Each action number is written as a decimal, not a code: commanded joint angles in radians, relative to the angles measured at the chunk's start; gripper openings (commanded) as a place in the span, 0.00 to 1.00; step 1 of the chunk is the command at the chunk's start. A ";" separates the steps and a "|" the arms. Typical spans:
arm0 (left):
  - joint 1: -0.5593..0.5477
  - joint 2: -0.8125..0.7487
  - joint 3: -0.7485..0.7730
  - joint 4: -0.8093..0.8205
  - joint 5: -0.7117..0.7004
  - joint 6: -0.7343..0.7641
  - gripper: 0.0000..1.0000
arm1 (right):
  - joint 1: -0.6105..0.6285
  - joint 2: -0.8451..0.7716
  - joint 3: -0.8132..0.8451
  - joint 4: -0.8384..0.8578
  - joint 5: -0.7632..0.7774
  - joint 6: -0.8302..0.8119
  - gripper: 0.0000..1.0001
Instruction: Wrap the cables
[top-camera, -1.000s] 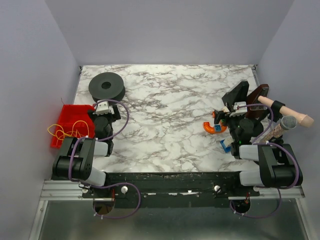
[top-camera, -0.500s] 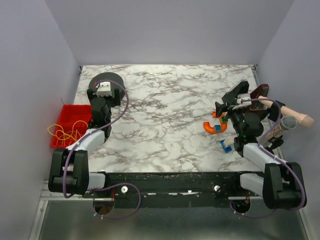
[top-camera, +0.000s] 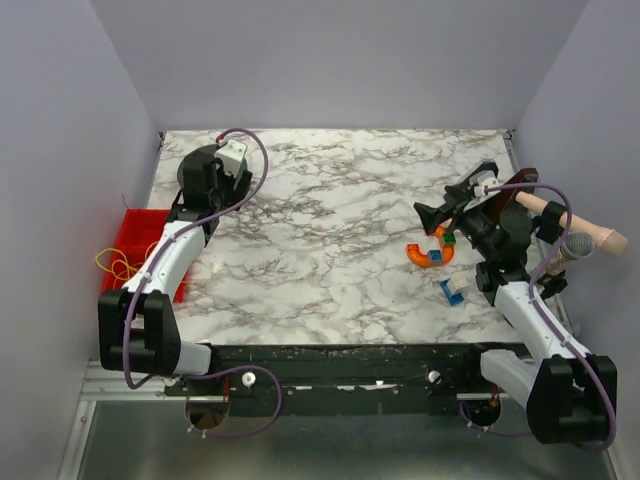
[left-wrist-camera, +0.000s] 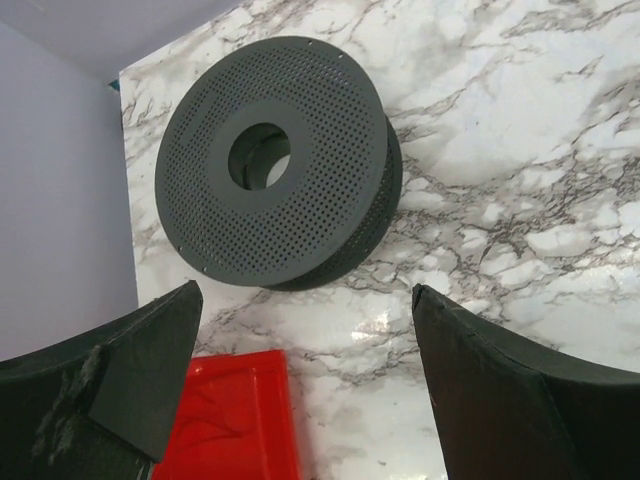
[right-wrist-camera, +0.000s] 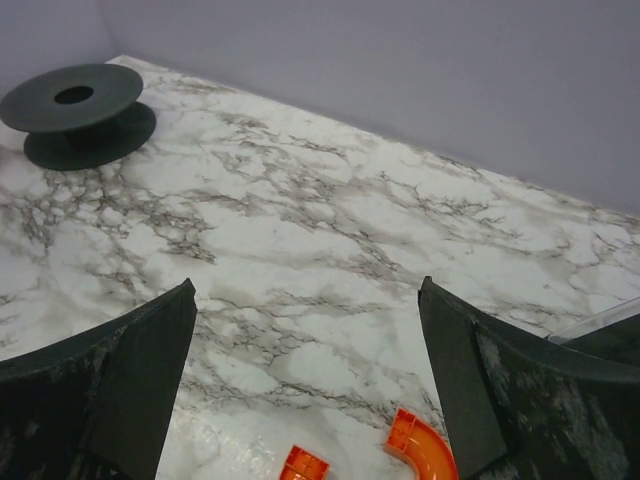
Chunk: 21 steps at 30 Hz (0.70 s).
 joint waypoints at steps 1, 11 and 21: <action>0.029 0.019 0.122 -0.351 -0.093 0.040 0.94 | 0.013 -0.027 0.033 -0.064 -0.086 0.046 1.00; 0.213 -0.067 0.142 -0.586 -0.088 0.181 0.89 | 0.036 0.009 0.076 -0.060 -0.199 0.067 1.00; 0.408 0.016 0.148 -0.671 0.040 0.509 0.60 | 0.104 0.019 0.146 -0.178 -0.208 -0.014 1.00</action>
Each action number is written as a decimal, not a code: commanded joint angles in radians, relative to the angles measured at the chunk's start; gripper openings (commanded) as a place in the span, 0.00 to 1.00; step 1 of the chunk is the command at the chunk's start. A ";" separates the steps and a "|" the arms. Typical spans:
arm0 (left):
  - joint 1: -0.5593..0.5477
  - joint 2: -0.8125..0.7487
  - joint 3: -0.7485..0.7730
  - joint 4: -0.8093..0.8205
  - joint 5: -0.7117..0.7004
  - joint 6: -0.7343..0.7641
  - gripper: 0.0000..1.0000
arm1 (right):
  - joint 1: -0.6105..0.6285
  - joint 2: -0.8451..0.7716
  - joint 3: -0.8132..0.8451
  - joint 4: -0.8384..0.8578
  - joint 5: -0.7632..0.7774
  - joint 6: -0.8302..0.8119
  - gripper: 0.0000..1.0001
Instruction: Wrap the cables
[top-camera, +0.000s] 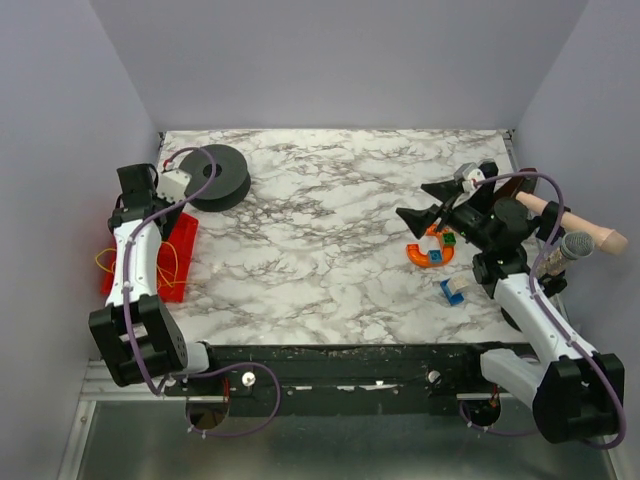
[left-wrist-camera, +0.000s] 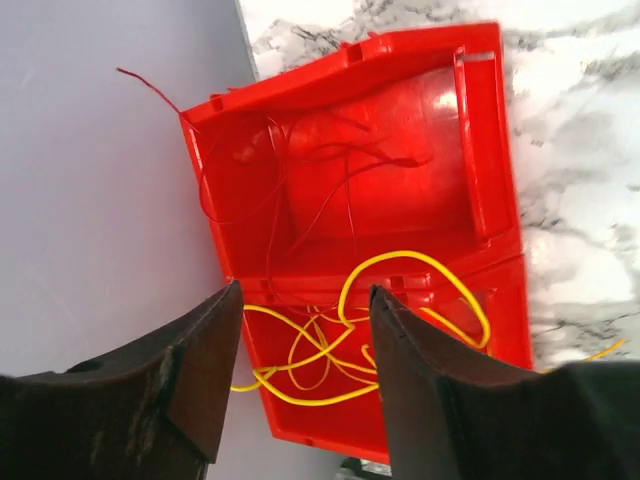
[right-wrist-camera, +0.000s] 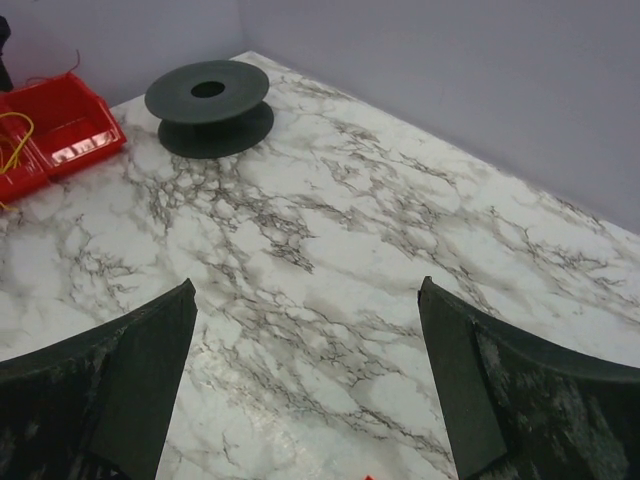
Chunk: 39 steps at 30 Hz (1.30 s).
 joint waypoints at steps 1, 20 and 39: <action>0.051 0.081 0.026 -0.085 0.102 0.201 0.54 | 0.031 0.010 0.054 -0.094 -0.023 -0.061 1.00; 0.137 0.345 0.279 -0.436 0.228 0.330 0.46 | 0.094 0.007 0.054 -0.138 0.038 -0.136 1.00; 0.145 0.408 0.388 -0.498 0.253 0.290 0.00 | 0.105 -0.004 0.040 -0.137 0.061 -0.151 1.00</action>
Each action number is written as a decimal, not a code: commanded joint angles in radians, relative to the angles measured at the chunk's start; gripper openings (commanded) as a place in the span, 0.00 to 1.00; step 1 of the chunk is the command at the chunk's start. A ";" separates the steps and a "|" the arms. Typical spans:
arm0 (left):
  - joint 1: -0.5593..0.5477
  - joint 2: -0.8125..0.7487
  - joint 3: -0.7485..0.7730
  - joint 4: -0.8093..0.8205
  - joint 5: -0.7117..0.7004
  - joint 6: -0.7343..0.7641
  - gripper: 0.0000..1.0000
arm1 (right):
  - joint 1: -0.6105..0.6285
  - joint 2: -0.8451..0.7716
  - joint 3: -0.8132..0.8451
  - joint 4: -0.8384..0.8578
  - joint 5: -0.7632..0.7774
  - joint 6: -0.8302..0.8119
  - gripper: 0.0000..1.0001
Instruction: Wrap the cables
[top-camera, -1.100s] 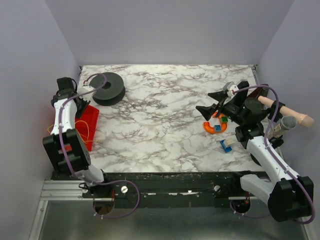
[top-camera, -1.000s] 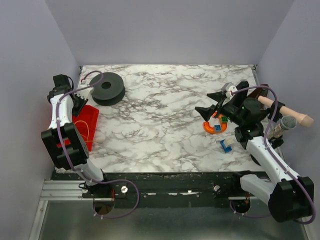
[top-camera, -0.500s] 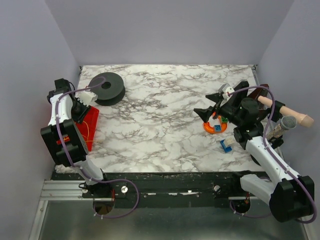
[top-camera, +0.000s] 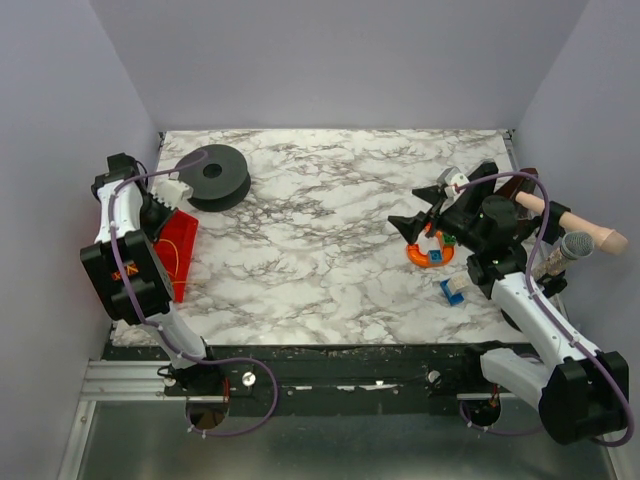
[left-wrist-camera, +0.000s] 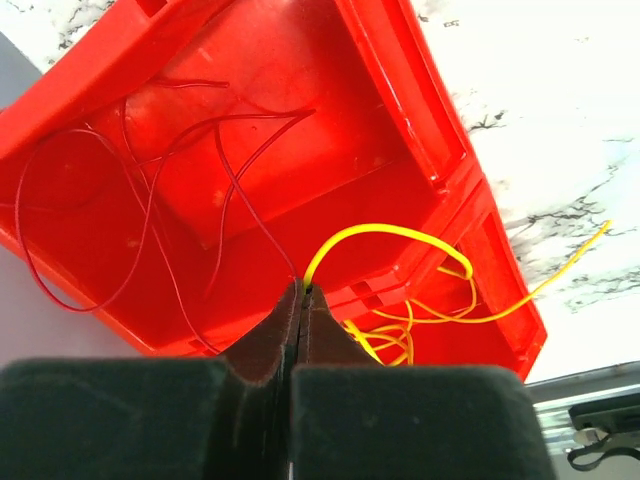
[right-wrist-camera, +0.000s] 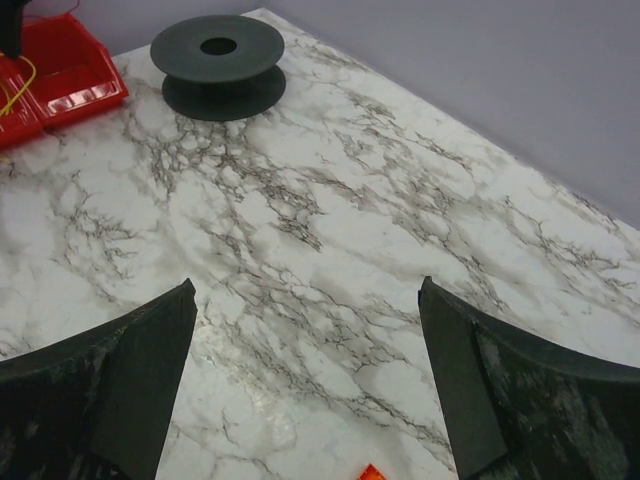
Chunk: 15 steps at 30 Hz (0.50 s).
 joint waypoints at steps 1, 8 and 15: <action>0.008 -0.025 0.058 -0.049 0.047 -0.012 0.00 | 0.011 -0.002 0.007 -0.004 0.020 -0.013 1.00; 0.008 -0.167 0.118 0.035 0.055 -0.127 0.00 | 0.017 -0.028 0.016 -0.008 0.014 0.013 1.00; 0.008 -0.328 0.276 0.099 0.098 -0.303 0.00 | 0.020 -0.070 0.102 0.002 -0.094 0.162 1.00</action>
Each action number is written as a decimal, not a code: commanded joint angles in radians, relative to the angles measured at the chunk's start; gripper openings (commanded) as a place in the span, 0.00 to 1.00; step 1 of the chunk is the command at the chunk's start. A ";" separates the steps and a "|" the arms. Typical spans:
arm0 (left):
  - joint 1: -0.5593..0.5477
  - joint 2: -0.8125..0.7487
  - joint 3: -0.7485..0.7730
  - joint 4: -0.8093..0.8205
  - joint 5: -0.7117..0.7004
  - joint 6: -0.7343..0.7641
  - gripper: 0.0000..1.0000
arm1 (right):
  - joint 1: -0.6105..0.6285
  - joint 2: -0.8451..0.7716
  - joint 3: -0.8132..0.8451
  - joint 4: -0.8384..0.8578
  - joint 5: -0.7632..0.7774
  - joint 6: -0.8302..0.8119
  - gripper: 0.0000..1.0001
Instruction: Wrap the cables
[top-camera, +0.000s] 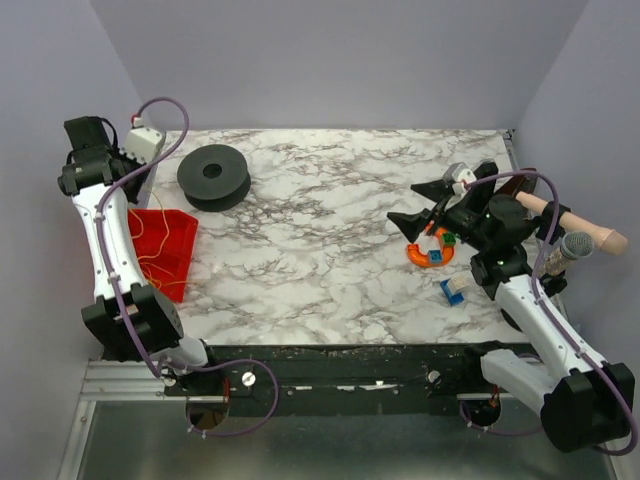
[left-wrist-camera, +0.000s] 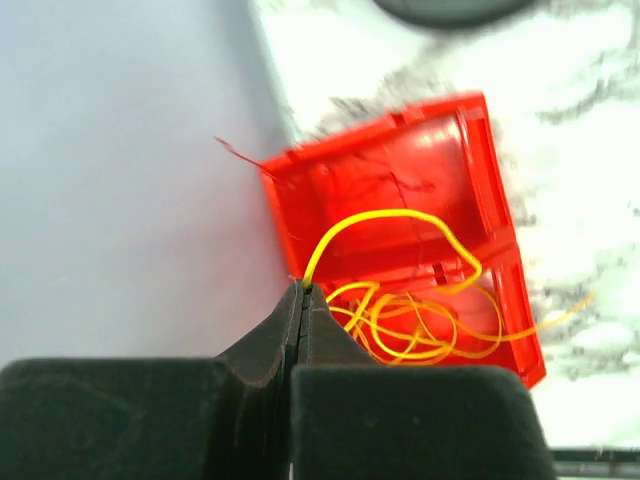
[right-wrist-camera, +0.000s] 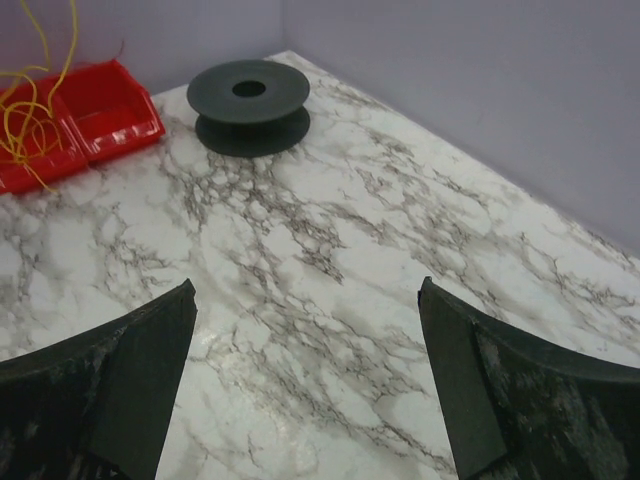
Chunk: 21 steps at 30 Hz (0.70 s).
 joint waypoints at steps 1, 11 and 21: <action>0.004 -0.131 0.145 0.093 0.060 -0.177 0.00 | 0.007 -0.034 0.103 0.016 -0.106 0.145 1.00; -0.042 -0.287 0.446 0.297 0.208 -0.527 0.00 | 0.037 -0.067 0.231 0.300 -0.218 0.464 1.00; -0.458 -0.224 0.507 0.288 0.279 -0.810 0.00 | 0.265 0.009 0.471 0.104 -0.072 0.330 1.00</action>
